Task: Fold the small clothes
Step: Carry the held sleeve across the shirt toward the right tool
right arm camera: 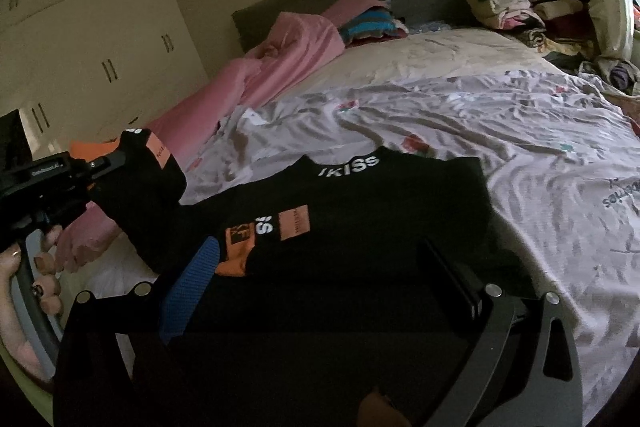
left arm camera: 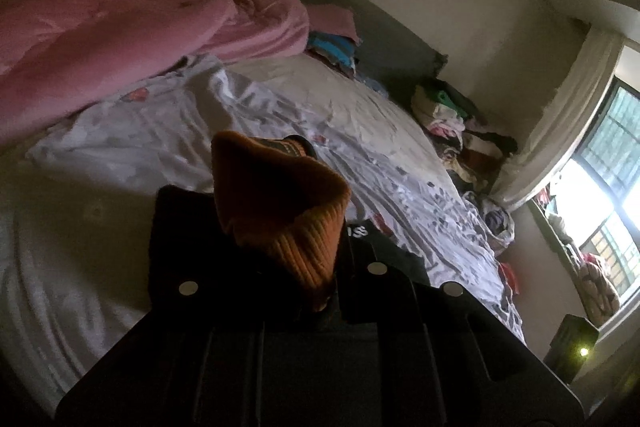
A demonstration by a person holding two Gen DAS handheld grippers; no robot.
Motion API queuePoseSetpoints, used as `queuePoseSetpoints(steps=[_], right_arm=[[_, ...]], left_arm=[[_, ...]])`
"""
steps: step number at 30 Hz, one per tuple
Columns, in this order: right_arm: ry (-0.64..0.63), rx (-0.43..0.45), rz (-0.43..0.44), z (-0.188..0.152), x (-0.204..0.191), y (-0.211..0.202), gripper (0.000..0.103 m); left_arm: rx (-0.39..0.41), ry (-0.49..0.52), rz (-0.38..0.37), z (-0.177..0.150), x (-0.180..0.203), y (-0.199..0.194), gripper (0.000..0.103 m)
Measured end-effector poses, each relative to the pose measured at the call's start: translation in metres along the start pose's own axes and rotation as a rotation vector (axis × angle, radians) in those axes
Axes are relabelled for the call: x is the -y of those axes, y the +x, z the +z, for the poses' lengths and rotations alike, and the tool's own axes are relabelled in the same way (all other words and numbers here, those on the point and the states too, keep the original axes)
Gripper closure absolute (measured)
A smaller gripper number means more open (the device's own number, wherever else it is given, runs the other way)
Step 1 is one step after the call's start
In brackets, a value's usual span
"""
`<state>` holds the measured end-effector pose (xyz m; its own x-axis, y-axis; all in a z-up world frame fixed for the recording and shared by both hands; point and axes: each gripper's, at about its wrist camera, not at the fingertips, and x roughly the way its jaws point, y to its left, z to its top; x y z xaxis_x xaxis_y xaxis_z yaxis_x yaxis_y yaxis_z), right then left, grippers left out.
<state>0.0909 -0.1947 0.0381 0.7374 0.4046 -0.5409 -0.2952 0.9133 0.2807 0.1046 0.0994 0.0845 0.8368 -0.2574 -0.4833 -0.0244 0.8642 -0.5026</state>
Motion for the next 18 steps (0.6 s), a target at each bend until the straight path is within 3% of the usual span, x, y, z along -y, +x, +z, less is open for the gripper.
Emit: queuePoseSetpoints(steps=[18], right_arm=[[0.104, 0.045, -0.114, 0.002, 0.061, -0.022, 0.005]], left_arm=[[-0.117, 0.092, -0.067, -0.029, 0.052, 0.051, 0.097]])
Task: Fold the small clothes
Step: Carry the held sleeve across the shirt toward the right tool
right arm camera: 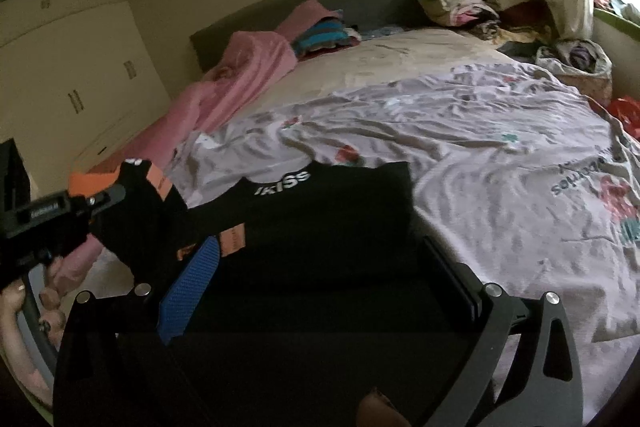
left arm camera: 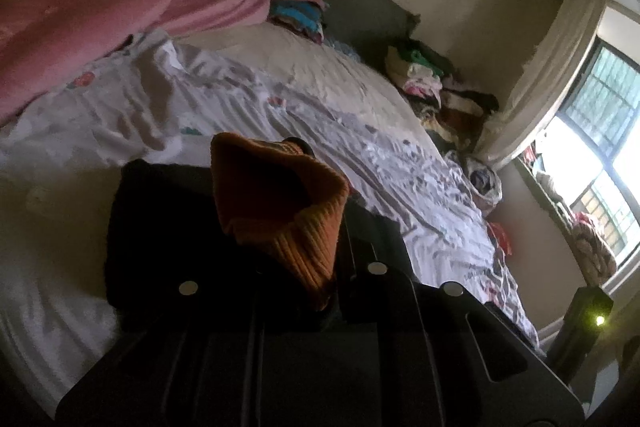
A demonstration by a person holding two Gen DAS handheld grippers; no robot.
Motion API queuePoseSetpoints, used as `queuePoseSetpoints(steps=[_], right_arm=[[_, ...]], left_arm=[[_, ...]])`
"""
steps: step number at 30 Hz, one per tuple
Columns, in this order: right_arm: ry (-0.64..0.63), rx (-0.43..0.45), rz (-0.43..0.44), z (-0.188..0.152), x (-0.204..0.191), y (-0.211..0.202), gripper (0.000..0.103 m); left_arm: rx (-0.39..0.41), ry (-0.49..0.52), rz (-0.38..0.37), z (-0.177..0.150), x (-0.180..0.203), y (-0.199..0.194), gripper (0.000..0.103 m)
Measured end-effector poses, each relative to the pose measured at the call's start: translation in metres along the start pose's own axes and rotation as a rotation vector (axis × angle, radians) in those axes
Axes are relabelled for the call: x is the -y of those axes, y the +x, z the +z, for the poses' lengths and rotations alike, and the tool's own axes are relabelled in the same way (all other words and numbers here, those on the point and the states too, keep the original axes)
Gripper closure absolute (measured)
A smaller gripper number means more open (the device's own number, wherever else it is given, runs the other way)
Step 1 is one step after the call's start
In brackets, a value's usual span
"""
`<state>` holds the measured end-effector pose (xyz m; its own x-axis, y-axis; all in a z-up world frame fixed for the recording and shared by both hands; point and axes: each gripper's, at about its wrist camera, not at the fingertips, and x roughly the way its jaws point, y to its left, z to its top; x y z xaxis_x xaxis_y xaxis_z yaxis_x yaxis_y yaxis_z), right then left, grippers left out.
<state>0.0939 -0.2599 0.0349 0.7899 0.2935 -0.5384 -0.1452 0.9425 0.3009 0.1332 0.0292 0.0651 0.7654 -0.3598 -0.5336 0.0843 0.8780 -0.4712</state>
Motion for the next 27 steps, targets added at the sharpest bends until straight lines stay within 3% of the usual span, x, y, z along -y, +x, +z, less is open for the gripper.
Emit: queuePoseSetpoints(steps=[15, 20, 22, 24, 25, 27], right_arm=[[0.11, 0.006, -0.118, -0.002, 0.054, 0.0, 0.005], [0.147, -0.005, -0.148, -0.005, 0.069, 0.004, 0.005], [0.16, -0.012, -0.157, -0.006, 0.073, 0.006, 0.005], [0.161, -0.015, -0.172, -0.007, 0.074, 0.006, 0.005], [0.159, -0.017, -0.171, -0.008, 0.074, 0.006, 0.005], [0.153, -0.026, -0.173, -0.009, 0.073, 0.008, 0.005]], left_arm=[[-0.163, 0.083, -0.062, -0.042, 0.025, 0.062, 0.092], [-0.21, 0.113, -0.13, -0.052, 0.036, 0.07, 0.059], [-0.218, 0.134, -0.149, -0.055, 0.041, 0.071, 0.059], [-0.217, 0.142, -0.167, -0.055, 0.046, 0.069, 0.048], [-0.216, 0.141, -0.178, -0.054, 0.046, 0.068, 0.037], [-0.198, 0.154, -0.173, -0.05, 0.048, 0.066, 0.035]])
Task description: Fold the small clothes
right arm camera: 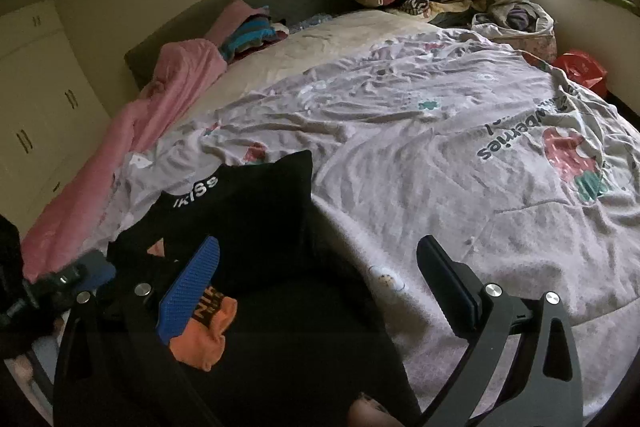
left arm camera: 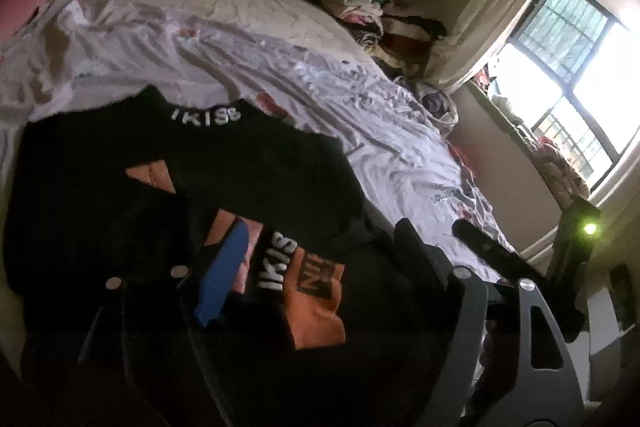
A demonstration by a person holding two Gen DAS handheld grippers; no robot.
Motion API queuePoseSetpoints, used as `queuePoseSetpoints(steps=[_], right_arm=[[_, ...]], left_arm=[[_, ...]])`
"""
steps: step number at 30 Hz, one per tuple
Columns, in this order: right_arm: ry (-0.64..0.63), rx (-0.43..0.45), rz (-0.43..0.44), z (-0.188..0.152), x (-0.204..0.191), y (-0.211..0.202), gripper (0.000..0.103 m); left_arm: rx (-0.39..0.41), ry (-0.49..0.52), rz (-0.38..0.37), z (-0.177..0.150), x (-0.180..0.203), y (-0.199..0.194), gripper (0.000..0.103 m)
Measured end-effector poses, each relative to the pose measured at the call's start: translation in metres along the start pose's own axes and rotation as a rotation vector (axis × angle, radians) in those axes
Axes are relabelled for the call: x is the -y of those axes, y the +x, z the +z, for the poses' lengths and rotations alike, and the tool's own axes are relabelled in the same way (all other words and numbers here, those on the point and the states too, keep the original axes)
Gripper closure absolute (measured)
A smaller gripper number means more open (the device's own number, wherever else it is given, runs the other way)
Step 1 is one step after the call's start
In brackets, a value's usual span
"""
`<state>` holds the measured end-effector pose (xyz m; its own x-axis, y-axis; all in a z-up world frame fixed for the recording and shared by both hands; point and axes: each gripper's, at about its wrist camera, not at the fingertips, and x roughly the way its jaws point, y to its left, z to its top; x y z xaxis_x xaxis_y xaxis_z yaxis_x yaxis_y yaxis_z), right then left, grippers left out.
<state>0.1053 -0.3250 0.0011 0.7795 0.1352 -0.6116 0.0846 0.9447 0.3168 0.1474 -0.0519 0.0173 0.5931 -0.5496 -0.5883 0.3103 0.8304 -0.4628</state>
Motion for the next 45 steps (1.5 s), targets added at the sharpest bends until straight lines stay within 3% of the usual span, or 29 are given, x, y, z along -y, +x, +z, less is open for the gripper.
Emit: queuePoseSetpoints(steps=[5, 7, 11, 15, 19, 23, 30, 36, 45], right_arm=[[-0.049, -0.046, 0.028, -0.009, -0.014, 0.008, 0.005], [-0.071, -0.067, 0.051, -0.014, -0.023, 0.012, 0.005], [-0.088, -0.122, 0.125, -0.024, -0.037, 0.021, 0.005], [-0.108, -0.185, 0.145, -0.037, -0.056, 0.038, 0.005], [-0.153, -0.23, 0.17, -0.048, -0.081, 0.057, 0.022], [-0.128, -0.276, 0.125, -0.058, -0.089, 0.081, 0.036], [-0.206, -0.251, 0.148, -0.066, -0.109, 0.086, 0.093], [-0.283, -0.151, 0.198, -0.05, -0.131, 0.064, 0.094], [-0.429, -0.049, 0.249, -0.011, -0.165, 0.034, 0.095]], left_arm=[[0.05, -0.011, 0.138, 0.012, -0.018, -0.007, 0.022], [0.082, -0.007, 0.236, 0.017, -0.029, -0.01, 0.018], [0.123, -0.021, 0.338, 0.022, -0.05, -0.012, 0.014], [0.131, -0.044, 0.361, 0.019, -0.07, -0.016, 0.013], [0.15, -0.052, 0.382, 0.02, -0.084, -0.024, 0.013], [0.152, -0.066, 0.402, 0.018, -0.095, -0.031, 0.011], [0.159, -0.085, 0.414, 0.019, -0.109, -0.038, 0.01], [0.189, -0.081, 0.452, 0.019, -0.114, -0.049, 0.01], [0.2, -0.096, 0.45, 0.019, -0.119, -0.055, 0.01]])
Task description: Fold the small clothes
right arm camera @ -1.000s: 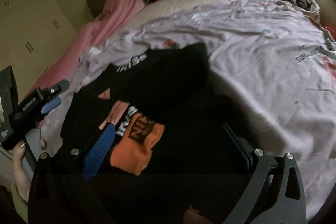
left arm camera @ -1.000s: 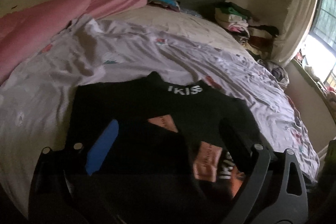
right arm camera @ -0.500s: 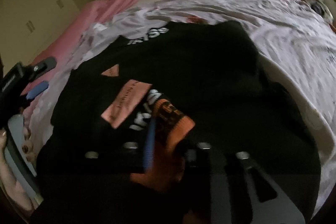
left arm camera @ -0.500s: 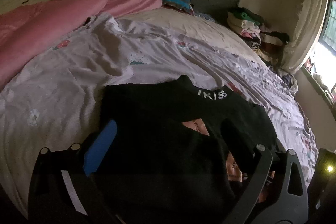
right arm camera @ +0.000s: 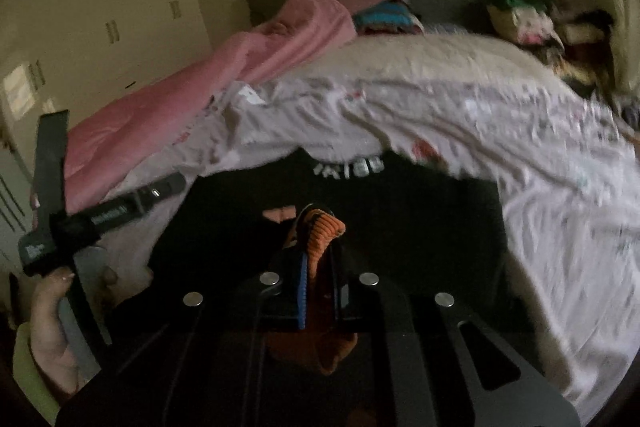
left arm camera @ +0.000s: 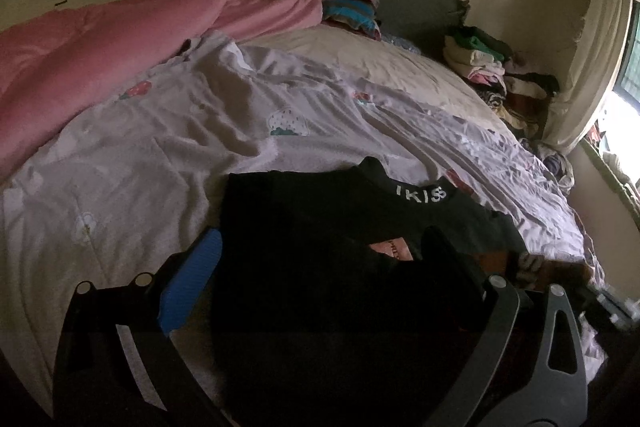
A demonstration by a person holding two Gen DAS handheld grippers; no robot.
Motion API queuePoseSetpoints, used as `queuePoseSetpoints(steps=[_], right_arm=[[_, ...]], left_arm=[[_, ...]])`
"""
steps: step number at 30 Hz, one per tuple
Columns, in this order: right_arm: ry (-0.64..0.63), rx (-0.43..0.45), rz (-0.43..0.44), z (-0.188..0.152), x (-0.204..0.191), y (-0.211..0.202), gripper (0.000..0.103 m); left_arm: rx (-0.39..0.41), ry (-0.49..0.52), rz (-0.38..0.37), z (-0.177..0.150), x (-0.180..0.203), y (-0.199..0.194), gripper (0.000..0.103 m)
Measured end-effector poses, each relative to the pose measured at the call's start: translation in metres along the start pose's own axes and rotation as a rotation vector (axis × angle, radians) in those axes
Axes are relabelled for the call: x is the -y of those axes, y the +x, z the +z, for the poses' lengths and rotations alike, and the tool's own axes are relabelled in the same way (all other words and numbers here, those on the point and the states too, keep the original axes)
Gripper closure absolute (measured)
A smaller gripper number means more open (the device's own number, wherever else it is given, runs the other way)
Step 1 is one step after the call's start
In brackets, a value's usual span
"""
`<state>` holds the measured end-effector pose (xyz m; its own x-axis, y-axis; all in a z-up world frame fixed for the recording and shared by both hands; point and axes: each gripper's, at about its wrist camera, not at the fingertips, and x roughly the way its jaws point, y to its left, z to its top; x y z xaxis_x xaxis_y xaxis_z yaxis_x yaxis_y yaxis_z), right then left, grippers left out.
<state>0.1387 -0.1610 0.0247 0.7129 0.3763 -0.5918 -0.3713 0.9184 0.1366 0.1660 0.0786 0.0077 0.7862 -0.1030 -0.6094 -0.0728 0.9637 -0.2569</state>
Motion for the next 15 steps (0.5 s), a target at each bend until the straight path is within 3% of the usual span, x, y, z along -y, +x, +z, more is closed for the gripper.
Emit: queuePoseSetpoints(steps=[4, 15], right_arm=[[-0.082, 0.035, 0.001, 0.02, -0.009, -0.009, 0.095], [-0.239, 0.108, -0.11, 0.049, -0.009, -0.021, 0.096]], left_arm=[[-0.002, -0.001, -0.003, 0.0, 0.0, 0.0, 0.01], [-0.001, 0.003, -0.016, 0.0, 0.0, -0.001, 0.01]])
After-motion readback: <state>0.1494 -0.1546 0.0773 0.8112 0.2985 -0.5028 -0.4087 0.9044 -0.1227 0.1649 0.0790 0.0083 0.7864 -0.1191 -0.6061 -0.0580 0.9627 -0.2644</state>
